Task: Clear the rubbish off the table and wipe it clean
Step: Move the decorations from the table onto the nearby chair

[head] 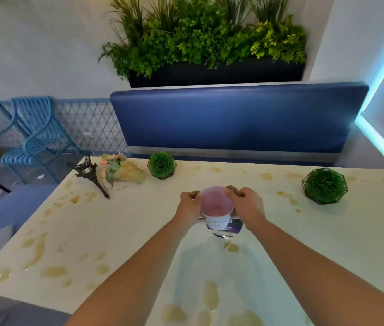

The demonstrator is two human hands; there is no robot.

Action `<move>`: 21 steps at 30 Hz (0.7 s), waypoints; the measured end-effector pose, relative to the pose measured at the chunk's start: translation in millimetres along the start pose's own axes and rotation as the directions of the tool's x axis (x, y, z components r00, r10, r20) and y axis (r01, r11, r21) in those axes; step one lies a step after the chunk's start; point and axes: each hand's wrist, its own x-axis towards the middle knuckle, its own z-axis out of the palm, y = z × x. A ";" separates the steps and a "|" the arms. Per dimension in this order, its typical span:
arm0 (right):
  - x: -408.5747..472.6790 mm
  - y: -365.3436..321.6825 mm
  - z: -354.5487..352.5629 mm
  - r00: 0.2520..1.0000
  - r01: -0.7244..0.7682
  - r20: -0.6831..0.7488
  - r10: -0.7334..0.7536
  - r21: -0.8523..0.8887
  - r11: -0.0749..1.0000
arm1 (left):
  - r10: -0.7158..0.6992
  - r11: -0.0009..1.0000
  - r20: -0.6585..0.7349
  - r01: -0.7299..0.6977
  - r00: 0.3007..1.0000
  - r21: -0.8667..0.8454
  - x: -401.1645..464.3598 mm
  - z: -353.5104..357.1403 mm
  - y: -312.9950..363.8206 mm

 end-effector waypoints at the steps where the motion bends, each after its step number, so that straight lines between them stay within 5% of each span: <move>1: -3.9 -7.2 19.8 1.000 0.015 0.021 -0.014 -0.024 1.000 | -0.007 1.000 -0.017 0.007 1.000 -0.008 4.9 -21.2 -3.6; 21: -0.1 -64.6 236.0 0.892 0.122 0.445 -0.081 -0.064 0.990 | -0.126 0.976 -0.351 0.053 0.928 -0.211 32.5 -218.3 -35.8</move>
